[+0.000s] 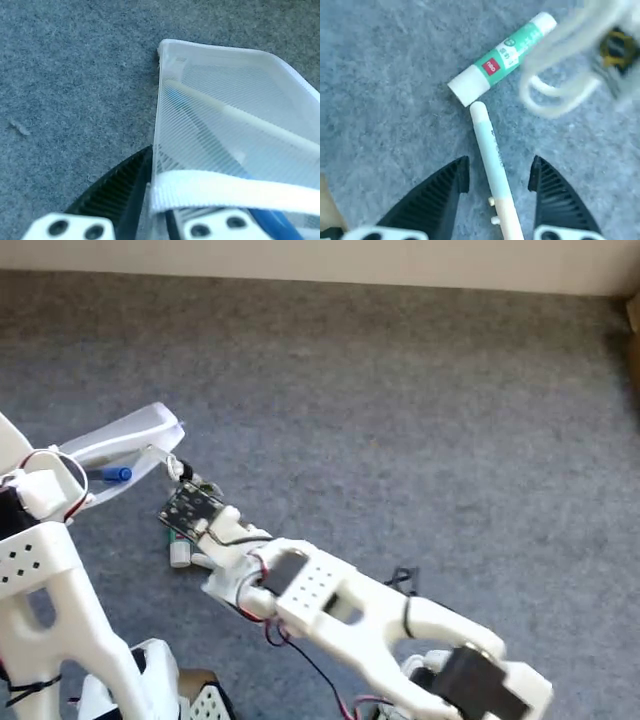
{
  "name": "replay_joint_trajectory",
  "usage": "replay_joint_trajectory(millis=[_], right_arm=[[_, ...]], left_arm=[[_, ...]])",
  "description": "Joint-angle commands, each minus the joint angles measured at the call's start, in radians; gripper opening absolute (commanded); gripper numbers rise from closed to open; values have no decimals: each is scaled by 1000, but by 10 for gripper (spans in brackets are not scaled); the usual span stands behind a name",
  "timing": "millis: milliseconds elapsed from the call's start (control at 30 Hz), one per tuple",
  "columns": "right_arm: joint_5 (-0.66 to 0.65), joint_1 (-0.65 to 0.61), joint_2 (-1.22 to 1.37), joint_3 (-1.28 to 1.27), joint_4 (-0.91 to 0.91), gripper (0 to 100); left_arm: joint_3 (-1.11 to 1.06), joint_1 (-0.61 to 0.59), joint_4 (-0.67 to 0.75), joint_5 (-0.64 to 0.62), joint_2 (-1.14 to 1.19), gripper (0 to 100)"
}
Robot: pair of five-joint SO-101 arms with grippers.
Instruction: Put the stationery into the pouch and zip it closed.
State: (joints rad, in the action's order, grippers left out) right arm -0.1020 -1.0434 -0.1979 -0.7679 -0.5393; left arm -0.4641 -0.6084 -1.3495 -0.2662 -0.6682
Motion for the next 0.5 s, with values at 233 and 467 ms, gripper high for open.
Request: replay_joint_trajectory(millis=[233,467], right_arm=[[-2,-5,239,156,-5,102],[-201,-4,268,147,-21,8]], left_arm=[[12,-13,23,-11,-36,6],[12,-13,23,-11,-36,6]])
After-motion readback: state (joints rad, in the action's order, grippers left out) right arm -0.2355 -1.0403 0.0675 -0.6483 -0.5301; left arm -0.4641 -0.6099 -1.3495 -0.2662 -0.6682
